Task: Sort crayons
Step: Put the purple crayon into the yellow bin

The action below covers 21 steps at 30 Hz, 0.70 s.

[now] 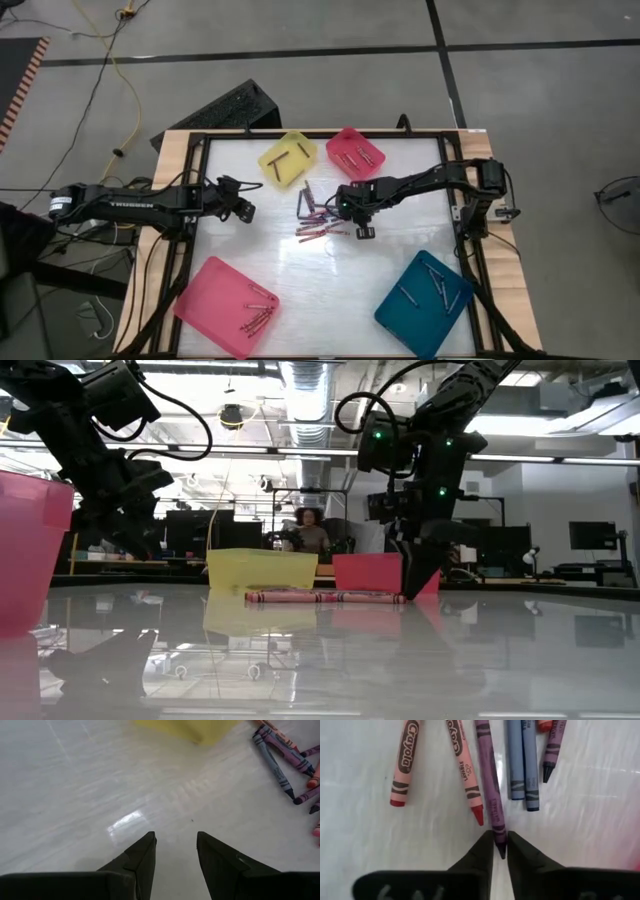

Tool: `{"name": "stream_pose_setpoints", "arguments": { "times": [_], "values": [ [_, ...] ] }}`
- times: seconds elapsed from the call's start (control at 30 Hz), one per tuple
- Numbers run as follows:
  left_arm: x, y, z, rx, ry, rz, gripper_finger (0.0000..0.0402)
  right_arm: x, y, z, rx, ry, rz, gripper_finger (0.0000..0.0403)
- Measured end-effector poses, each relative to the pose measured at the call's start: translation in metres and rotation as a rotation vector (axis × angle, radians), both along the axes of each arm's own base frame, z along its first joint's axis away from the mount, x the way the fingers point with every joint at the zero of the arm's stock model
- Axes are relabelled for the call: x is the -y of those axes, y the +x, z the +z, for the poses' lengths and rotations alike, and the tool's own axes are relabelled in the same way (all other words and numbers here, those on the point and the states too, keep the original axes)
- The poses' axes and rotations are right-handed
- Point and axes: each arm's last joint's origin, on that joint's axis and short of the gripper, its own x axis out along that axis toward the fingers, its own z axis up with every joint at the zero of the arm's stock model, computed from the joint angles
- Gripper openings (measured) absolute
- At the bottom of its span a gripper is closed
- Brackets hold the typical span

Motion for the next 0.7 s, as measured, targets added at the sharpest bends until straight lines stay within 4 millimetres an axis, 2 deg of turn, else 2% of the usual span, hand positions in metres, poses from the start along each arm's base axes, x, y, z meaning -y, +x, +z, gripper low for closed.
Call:
{"name": "stream_pose_setpoints", "arguments": {
  "times": [0.27, 0.53, 0.7],
  "values": [
    [0.000, 0.000, 0.000, 0.000, 0.000, 0.000, 0.0133, -0.001, 0.000, -0.001, 0.002, 0.025, -0.033, 0.0006],
    [0.000, 0.000, 0.000, -0.001, 0.001, 0.000, 0.0133, -0.007, 0.000, 0.000, 0.012, 0.083, -0.084, 0.0004],
    [0.000, 0.000, 0.000, -0.002, 0.001, 0.000, 0.0133, -0.016, -0.002, 0.009, 0.039, 0.099, -0.101, 0.0004]
  ]
}}
